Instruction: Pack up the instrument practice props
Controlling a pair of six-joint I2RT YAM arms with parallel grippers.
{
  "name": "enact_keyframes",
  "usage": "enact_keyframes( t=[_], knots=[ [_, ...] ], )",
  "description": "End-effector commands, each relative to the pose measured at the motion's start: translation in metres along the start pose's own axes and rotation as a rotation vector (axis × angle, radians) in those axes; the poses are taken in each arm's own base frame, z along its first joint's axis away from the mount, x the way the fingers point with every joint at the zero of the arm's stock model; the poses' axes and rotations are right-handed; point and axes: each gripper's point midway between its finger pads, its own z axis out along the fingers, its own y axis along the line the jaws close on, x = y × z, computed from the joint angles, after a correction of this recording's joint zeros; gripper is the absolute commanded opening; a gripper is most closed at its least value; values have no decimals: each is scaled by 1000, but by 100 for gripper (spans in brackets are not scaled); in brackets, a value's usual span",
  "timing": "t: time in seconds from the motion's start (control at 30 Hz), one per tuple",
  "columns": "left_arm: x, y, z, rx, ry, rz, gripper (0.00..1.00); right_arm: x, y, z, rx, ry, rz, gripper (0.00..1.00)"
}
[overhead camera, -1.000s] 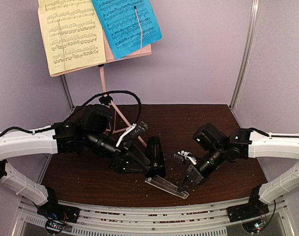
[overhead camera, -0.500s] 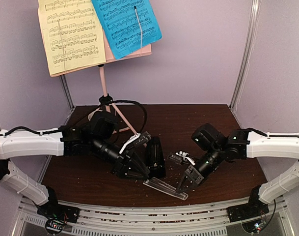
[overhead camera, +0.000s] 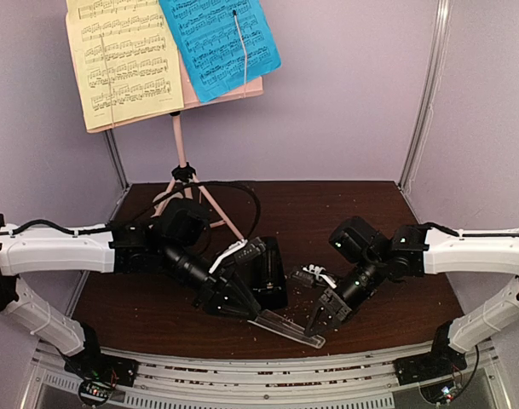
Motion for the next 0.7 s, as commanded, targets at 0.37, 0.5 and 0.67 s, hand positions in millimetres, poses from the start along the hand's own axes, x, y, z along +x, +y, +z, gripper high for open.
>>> enact_keyframes(
  t=[0.37, 0.5, 0.67],
  knots=[
    [13, -4, 9, 50, 39, 10, 29, -8, 7, -1, -3, -13, -28, 0],
    [16, -4, 10, 50, 53, 9, 26, -8, 8, -2, -4, -15, -31, 0],
    [18, -4, 10, 49, 62, 5, 25, -8, 8, -1, -5, -11, -29, 0]
  ],
)
